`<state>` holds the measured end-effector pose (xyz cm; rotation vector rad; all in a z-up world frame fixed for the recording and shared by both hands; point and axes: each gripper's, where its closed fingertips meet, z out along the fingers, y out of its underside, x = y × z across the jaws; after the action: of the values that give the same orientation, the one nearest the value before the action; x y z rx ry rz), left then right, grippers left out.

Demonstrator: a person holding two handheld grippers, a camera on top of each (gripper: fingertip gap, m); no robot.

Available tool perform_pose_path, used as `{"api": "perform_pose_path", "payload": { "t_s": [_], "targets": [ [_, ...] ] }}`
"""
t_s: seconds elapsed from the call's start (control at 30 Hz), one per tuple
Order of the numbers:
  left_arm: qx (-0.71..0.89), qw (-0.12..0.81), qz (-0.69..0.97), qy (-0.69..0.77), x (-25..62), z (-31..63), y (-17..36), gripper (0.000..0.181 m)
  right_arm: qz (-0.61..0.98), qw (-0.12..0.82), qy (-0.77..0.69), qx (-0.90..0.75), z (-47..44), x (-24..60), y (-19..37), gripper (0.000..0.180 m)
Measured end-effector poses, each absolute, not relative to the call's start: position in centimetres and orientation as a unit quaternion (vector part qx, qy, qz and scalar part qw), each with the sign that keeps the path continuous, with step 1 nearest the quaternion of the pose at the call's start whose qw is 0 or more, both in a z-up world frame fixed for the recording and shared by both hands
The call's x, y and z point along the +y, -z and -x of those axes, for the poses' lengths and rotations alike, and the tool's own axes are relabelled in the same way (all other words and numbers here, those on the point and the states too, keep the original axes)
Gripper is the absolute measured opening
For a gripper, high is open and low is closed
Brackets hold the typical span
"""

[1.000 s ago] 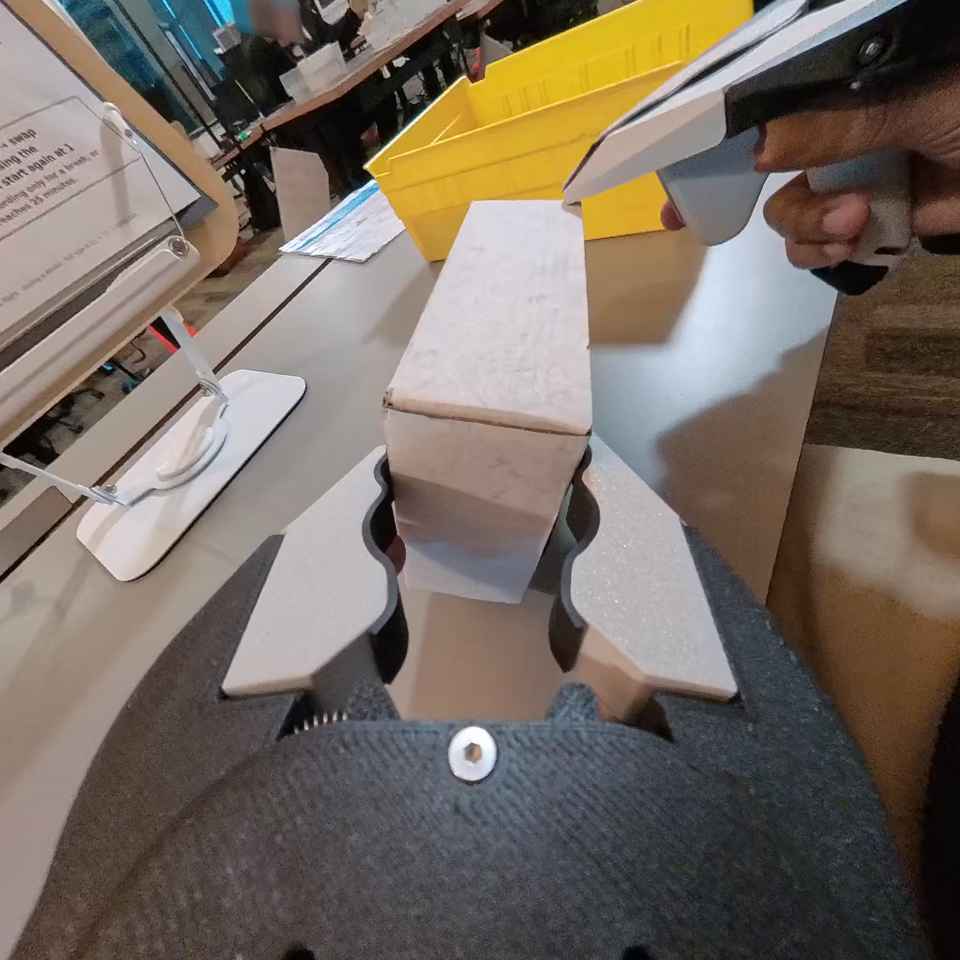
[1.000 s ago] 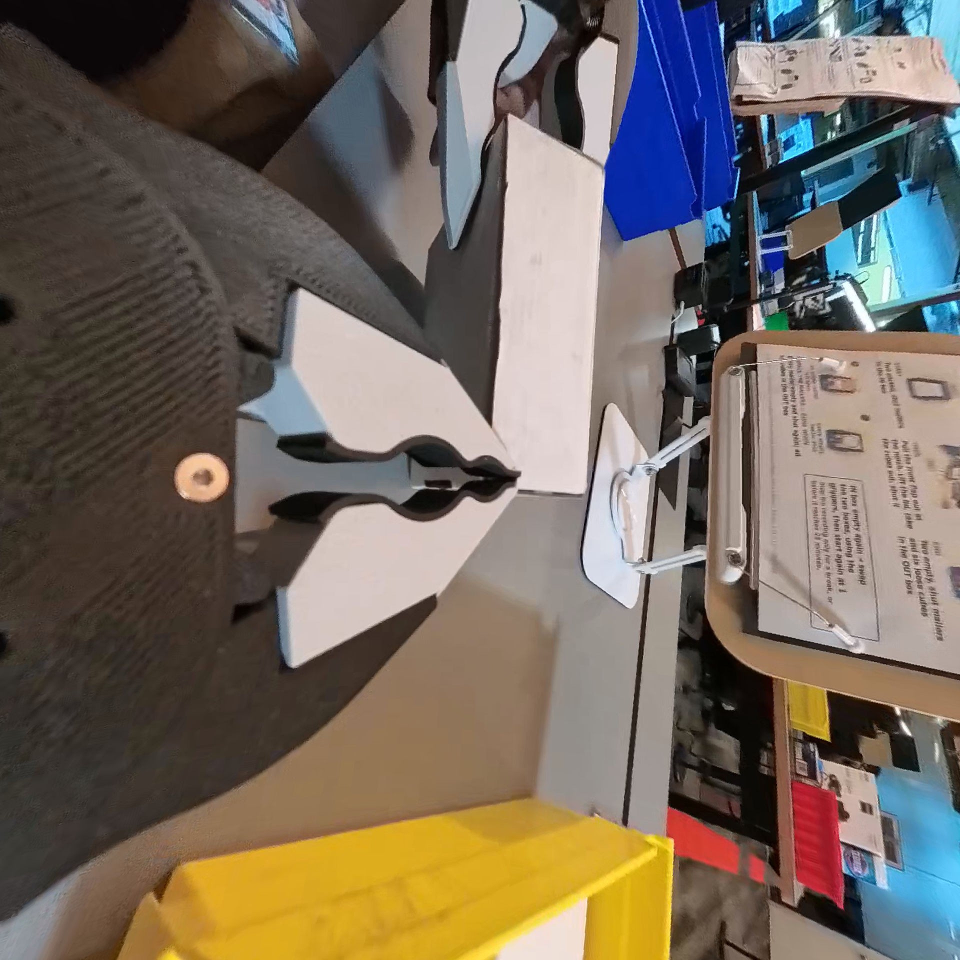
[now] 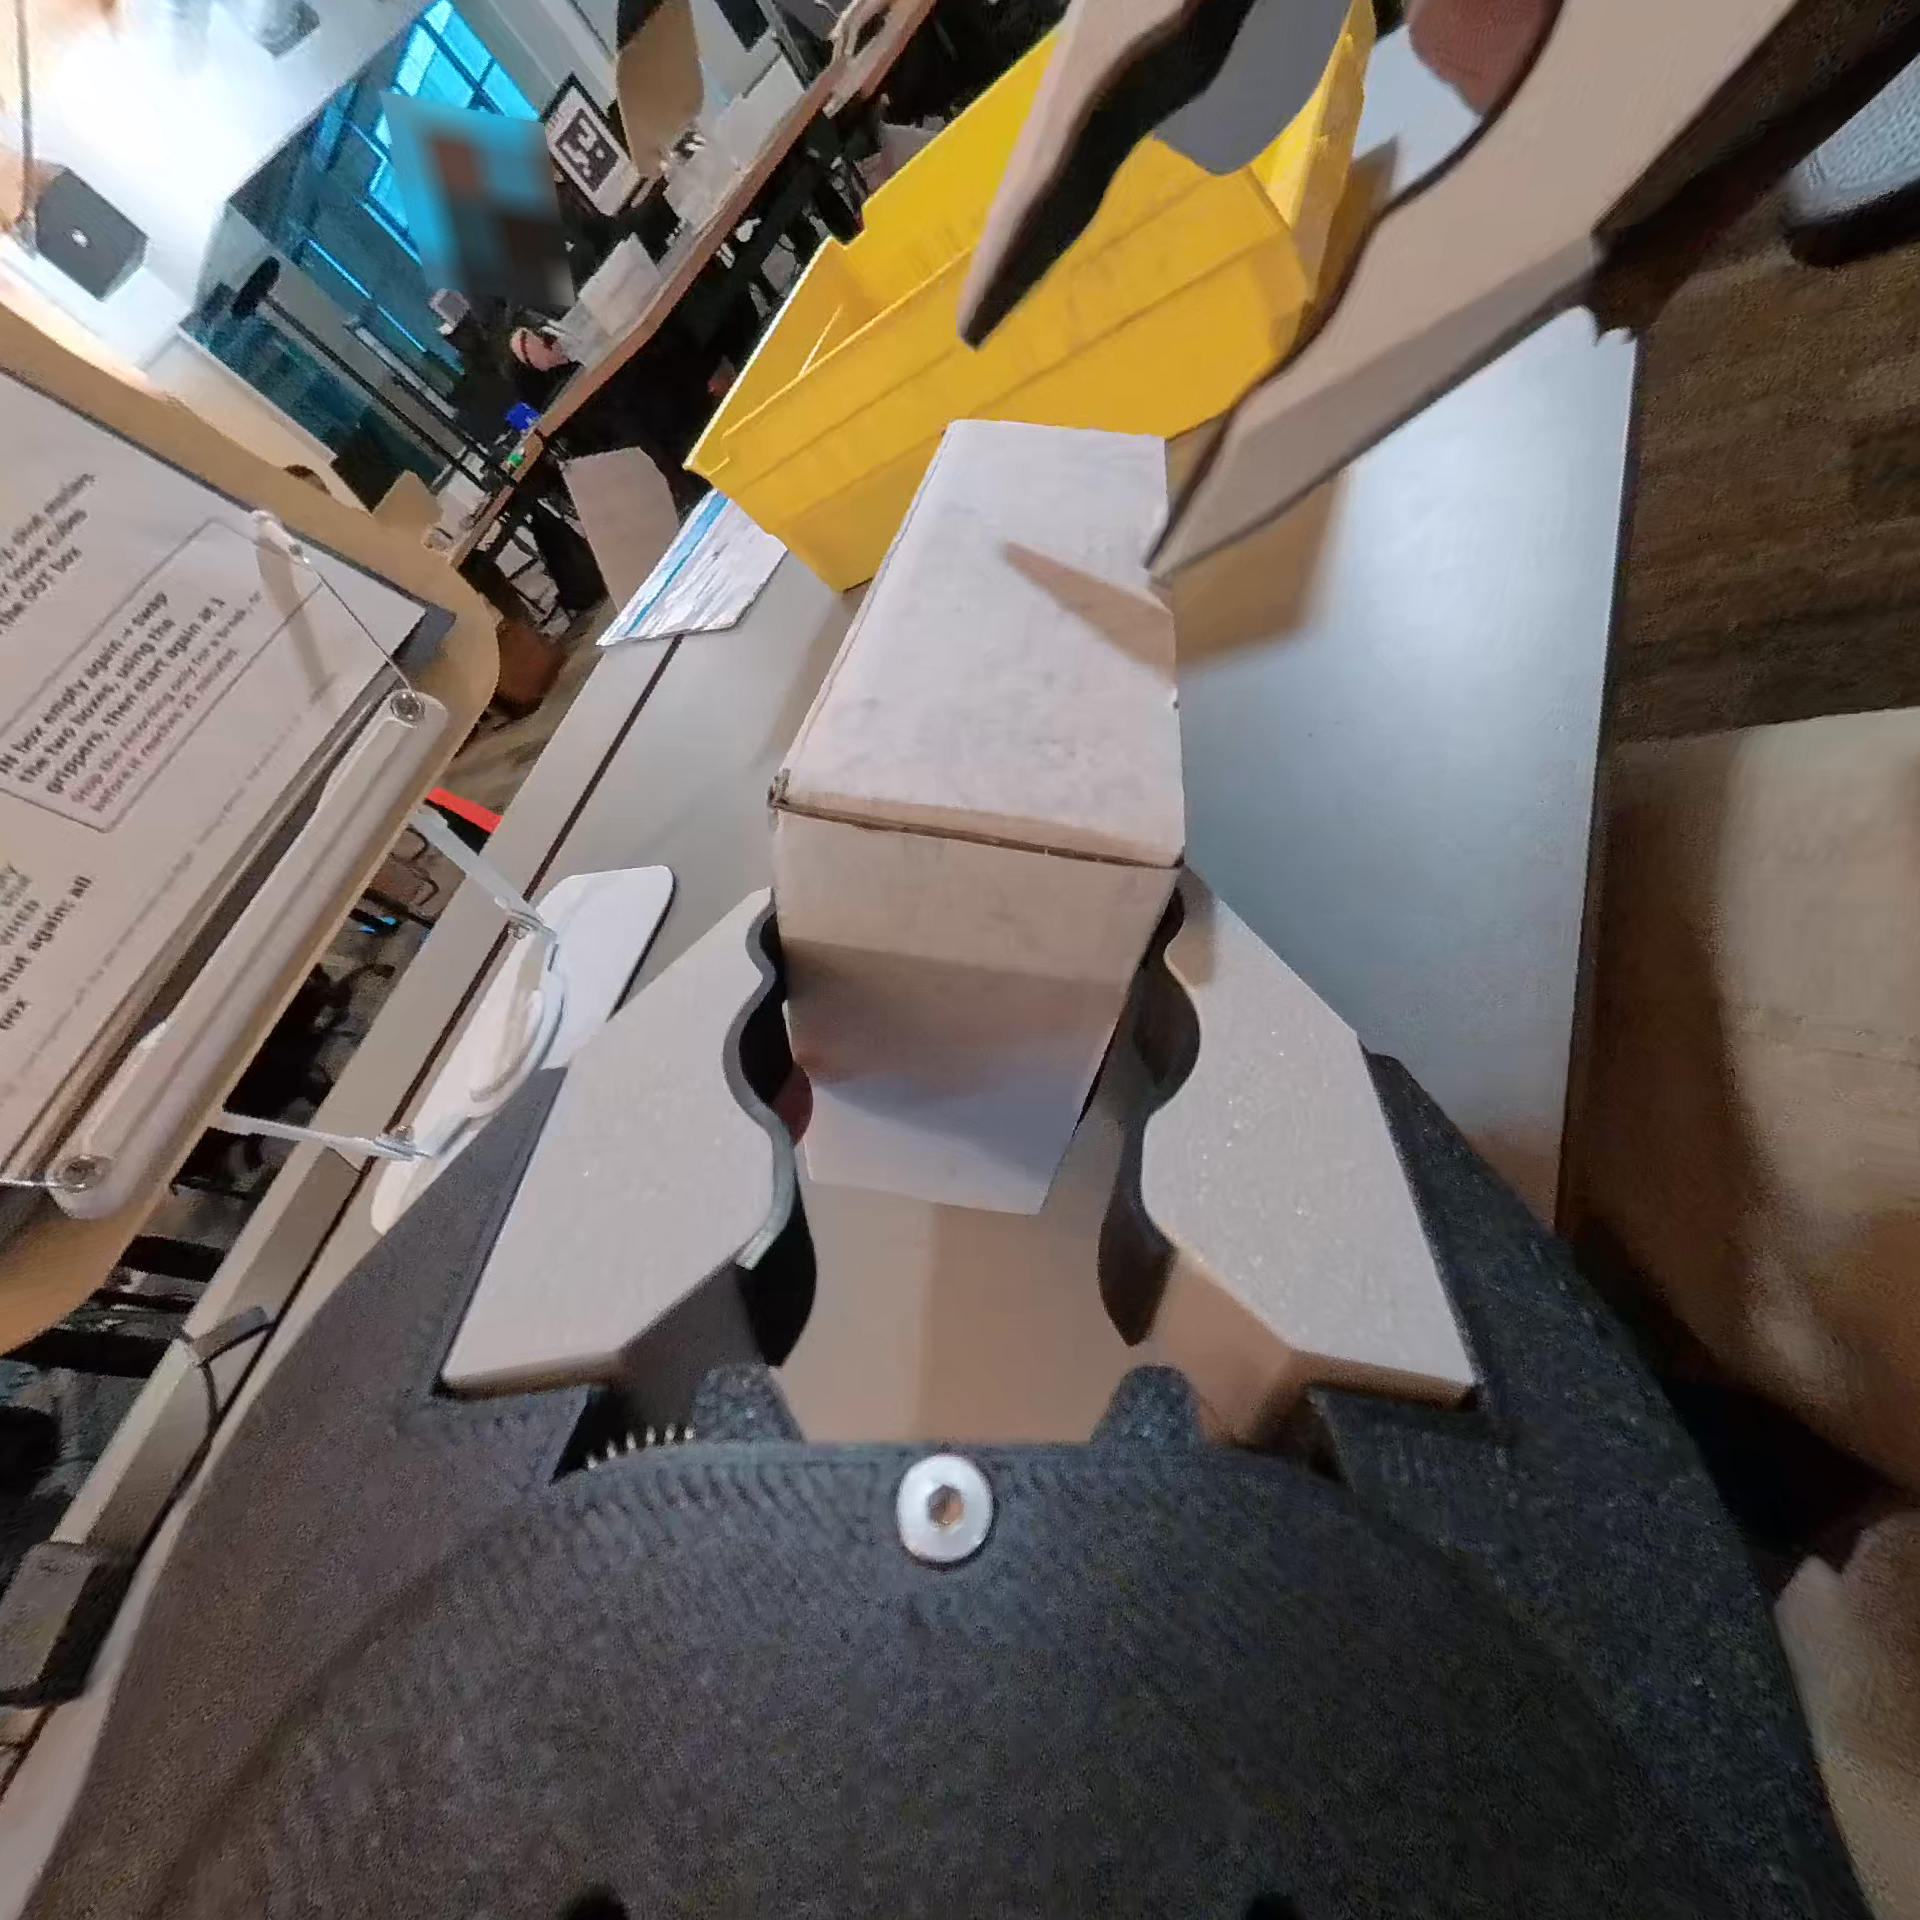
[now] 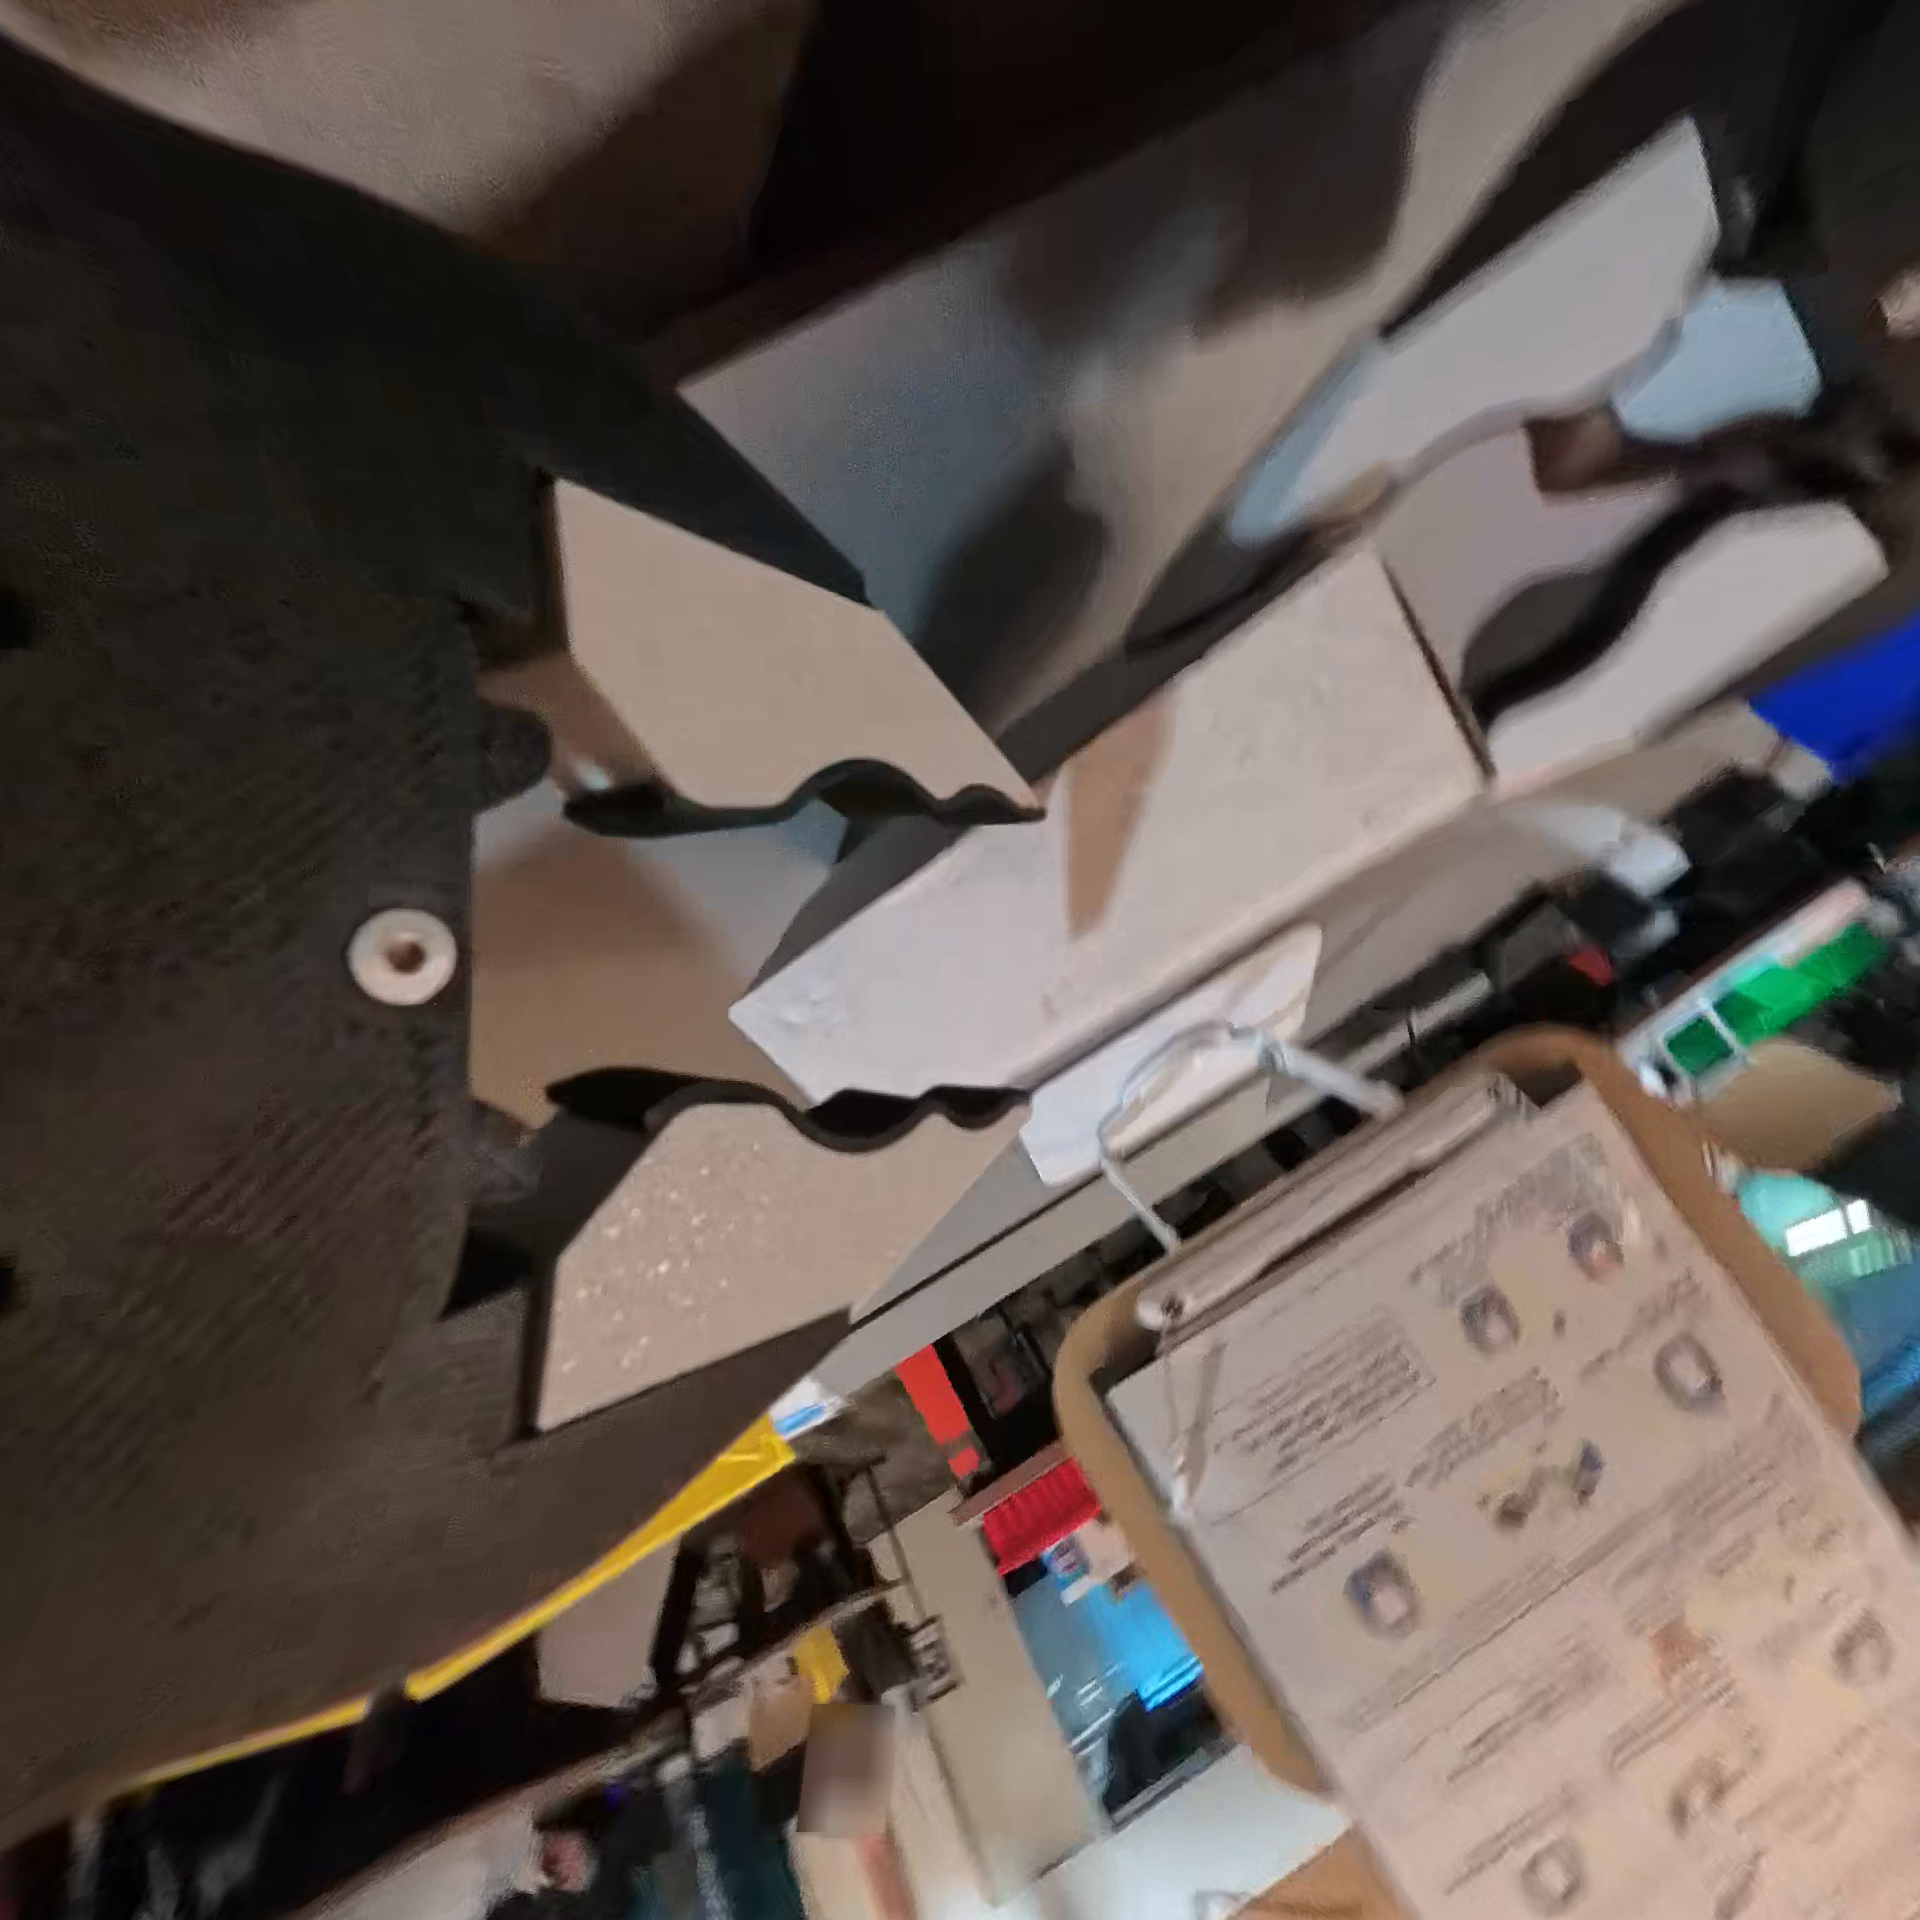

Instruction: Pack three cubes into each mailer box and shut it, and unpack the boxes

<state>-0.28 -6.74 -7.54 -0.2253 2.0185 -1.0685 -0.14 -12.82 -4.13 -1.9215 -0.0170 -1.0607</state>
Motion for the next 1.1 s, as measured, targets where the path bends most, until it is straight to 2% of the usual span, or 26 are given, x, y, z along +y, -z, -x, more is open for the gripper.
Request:
{"api": "perform_pose_path", "payload": {
  "t_s": [0.03,0.07,0.27,0.37,0.47,0.63,0.73,0.87,0.97,1.1],
  "targets": [
    [0.802,0.414,0.087,0.422,-6.8,0.3,7.5,0.066,0.798,0.434,0.417,-0.038,1.0,-12.4,4.8,0.062],
    [0.802,0.414,0.086,0.422,-6.8,0.3,7.5,0.066,0.816,0.414,0.399,-0.059,1.8,-12.1,5.6,0.085],
    [0.802,0.42,0.049,0.422,-7.7,1.4,7.1,0.065,0.829,0.287,0.462,-0.129,0.9,-11.8,7.0,0.1],
    [0.804,0.424,0.017,0.417,-8.6,2.3,7.0,0.066,0.832,0.255,0.464,-0.165,0.9,-11.1,7.3,0.097],
    [0.805,0.422,0.001,0.417,-9.3,3.1,6.8,0.065,0.829,0.211,0.471,-0.218,0.8,-10.7,7.8,0.073],
    [0.788,0.429,0.033,0.441,-9.0,2.6,5.8,0.069,0.831,0.224,0.468,-0.202,0.3,-10.7,7.2,0.068],
    [0.751,0.392,0.108,0.52,-8.3,2.1,3.6,0.086,0.803,0.223,0.518,-0.19,-1.0,-11.8,4.4,0.068],
    [0.713,0.286,0.196,0.61,-6.7,1.4,1.9,0.086,0.763,0.189,0.601,-0.146,-5.0,-16.6,-1.8,0.068],
    [0.715,0.261,0.222,0.61,-6.0,0.7,3.0,0.083,0.741,0.122,0.652,-0.108,-10.0,-22.3,-5.4,0.068],
    [0.745,0.261,0.212,0.576,-6.6,0.7,5.1,0.082,0.756,0.059,0.65,-0.056,-18.3,-31.1,-4.2,0.068]
  ]
}}
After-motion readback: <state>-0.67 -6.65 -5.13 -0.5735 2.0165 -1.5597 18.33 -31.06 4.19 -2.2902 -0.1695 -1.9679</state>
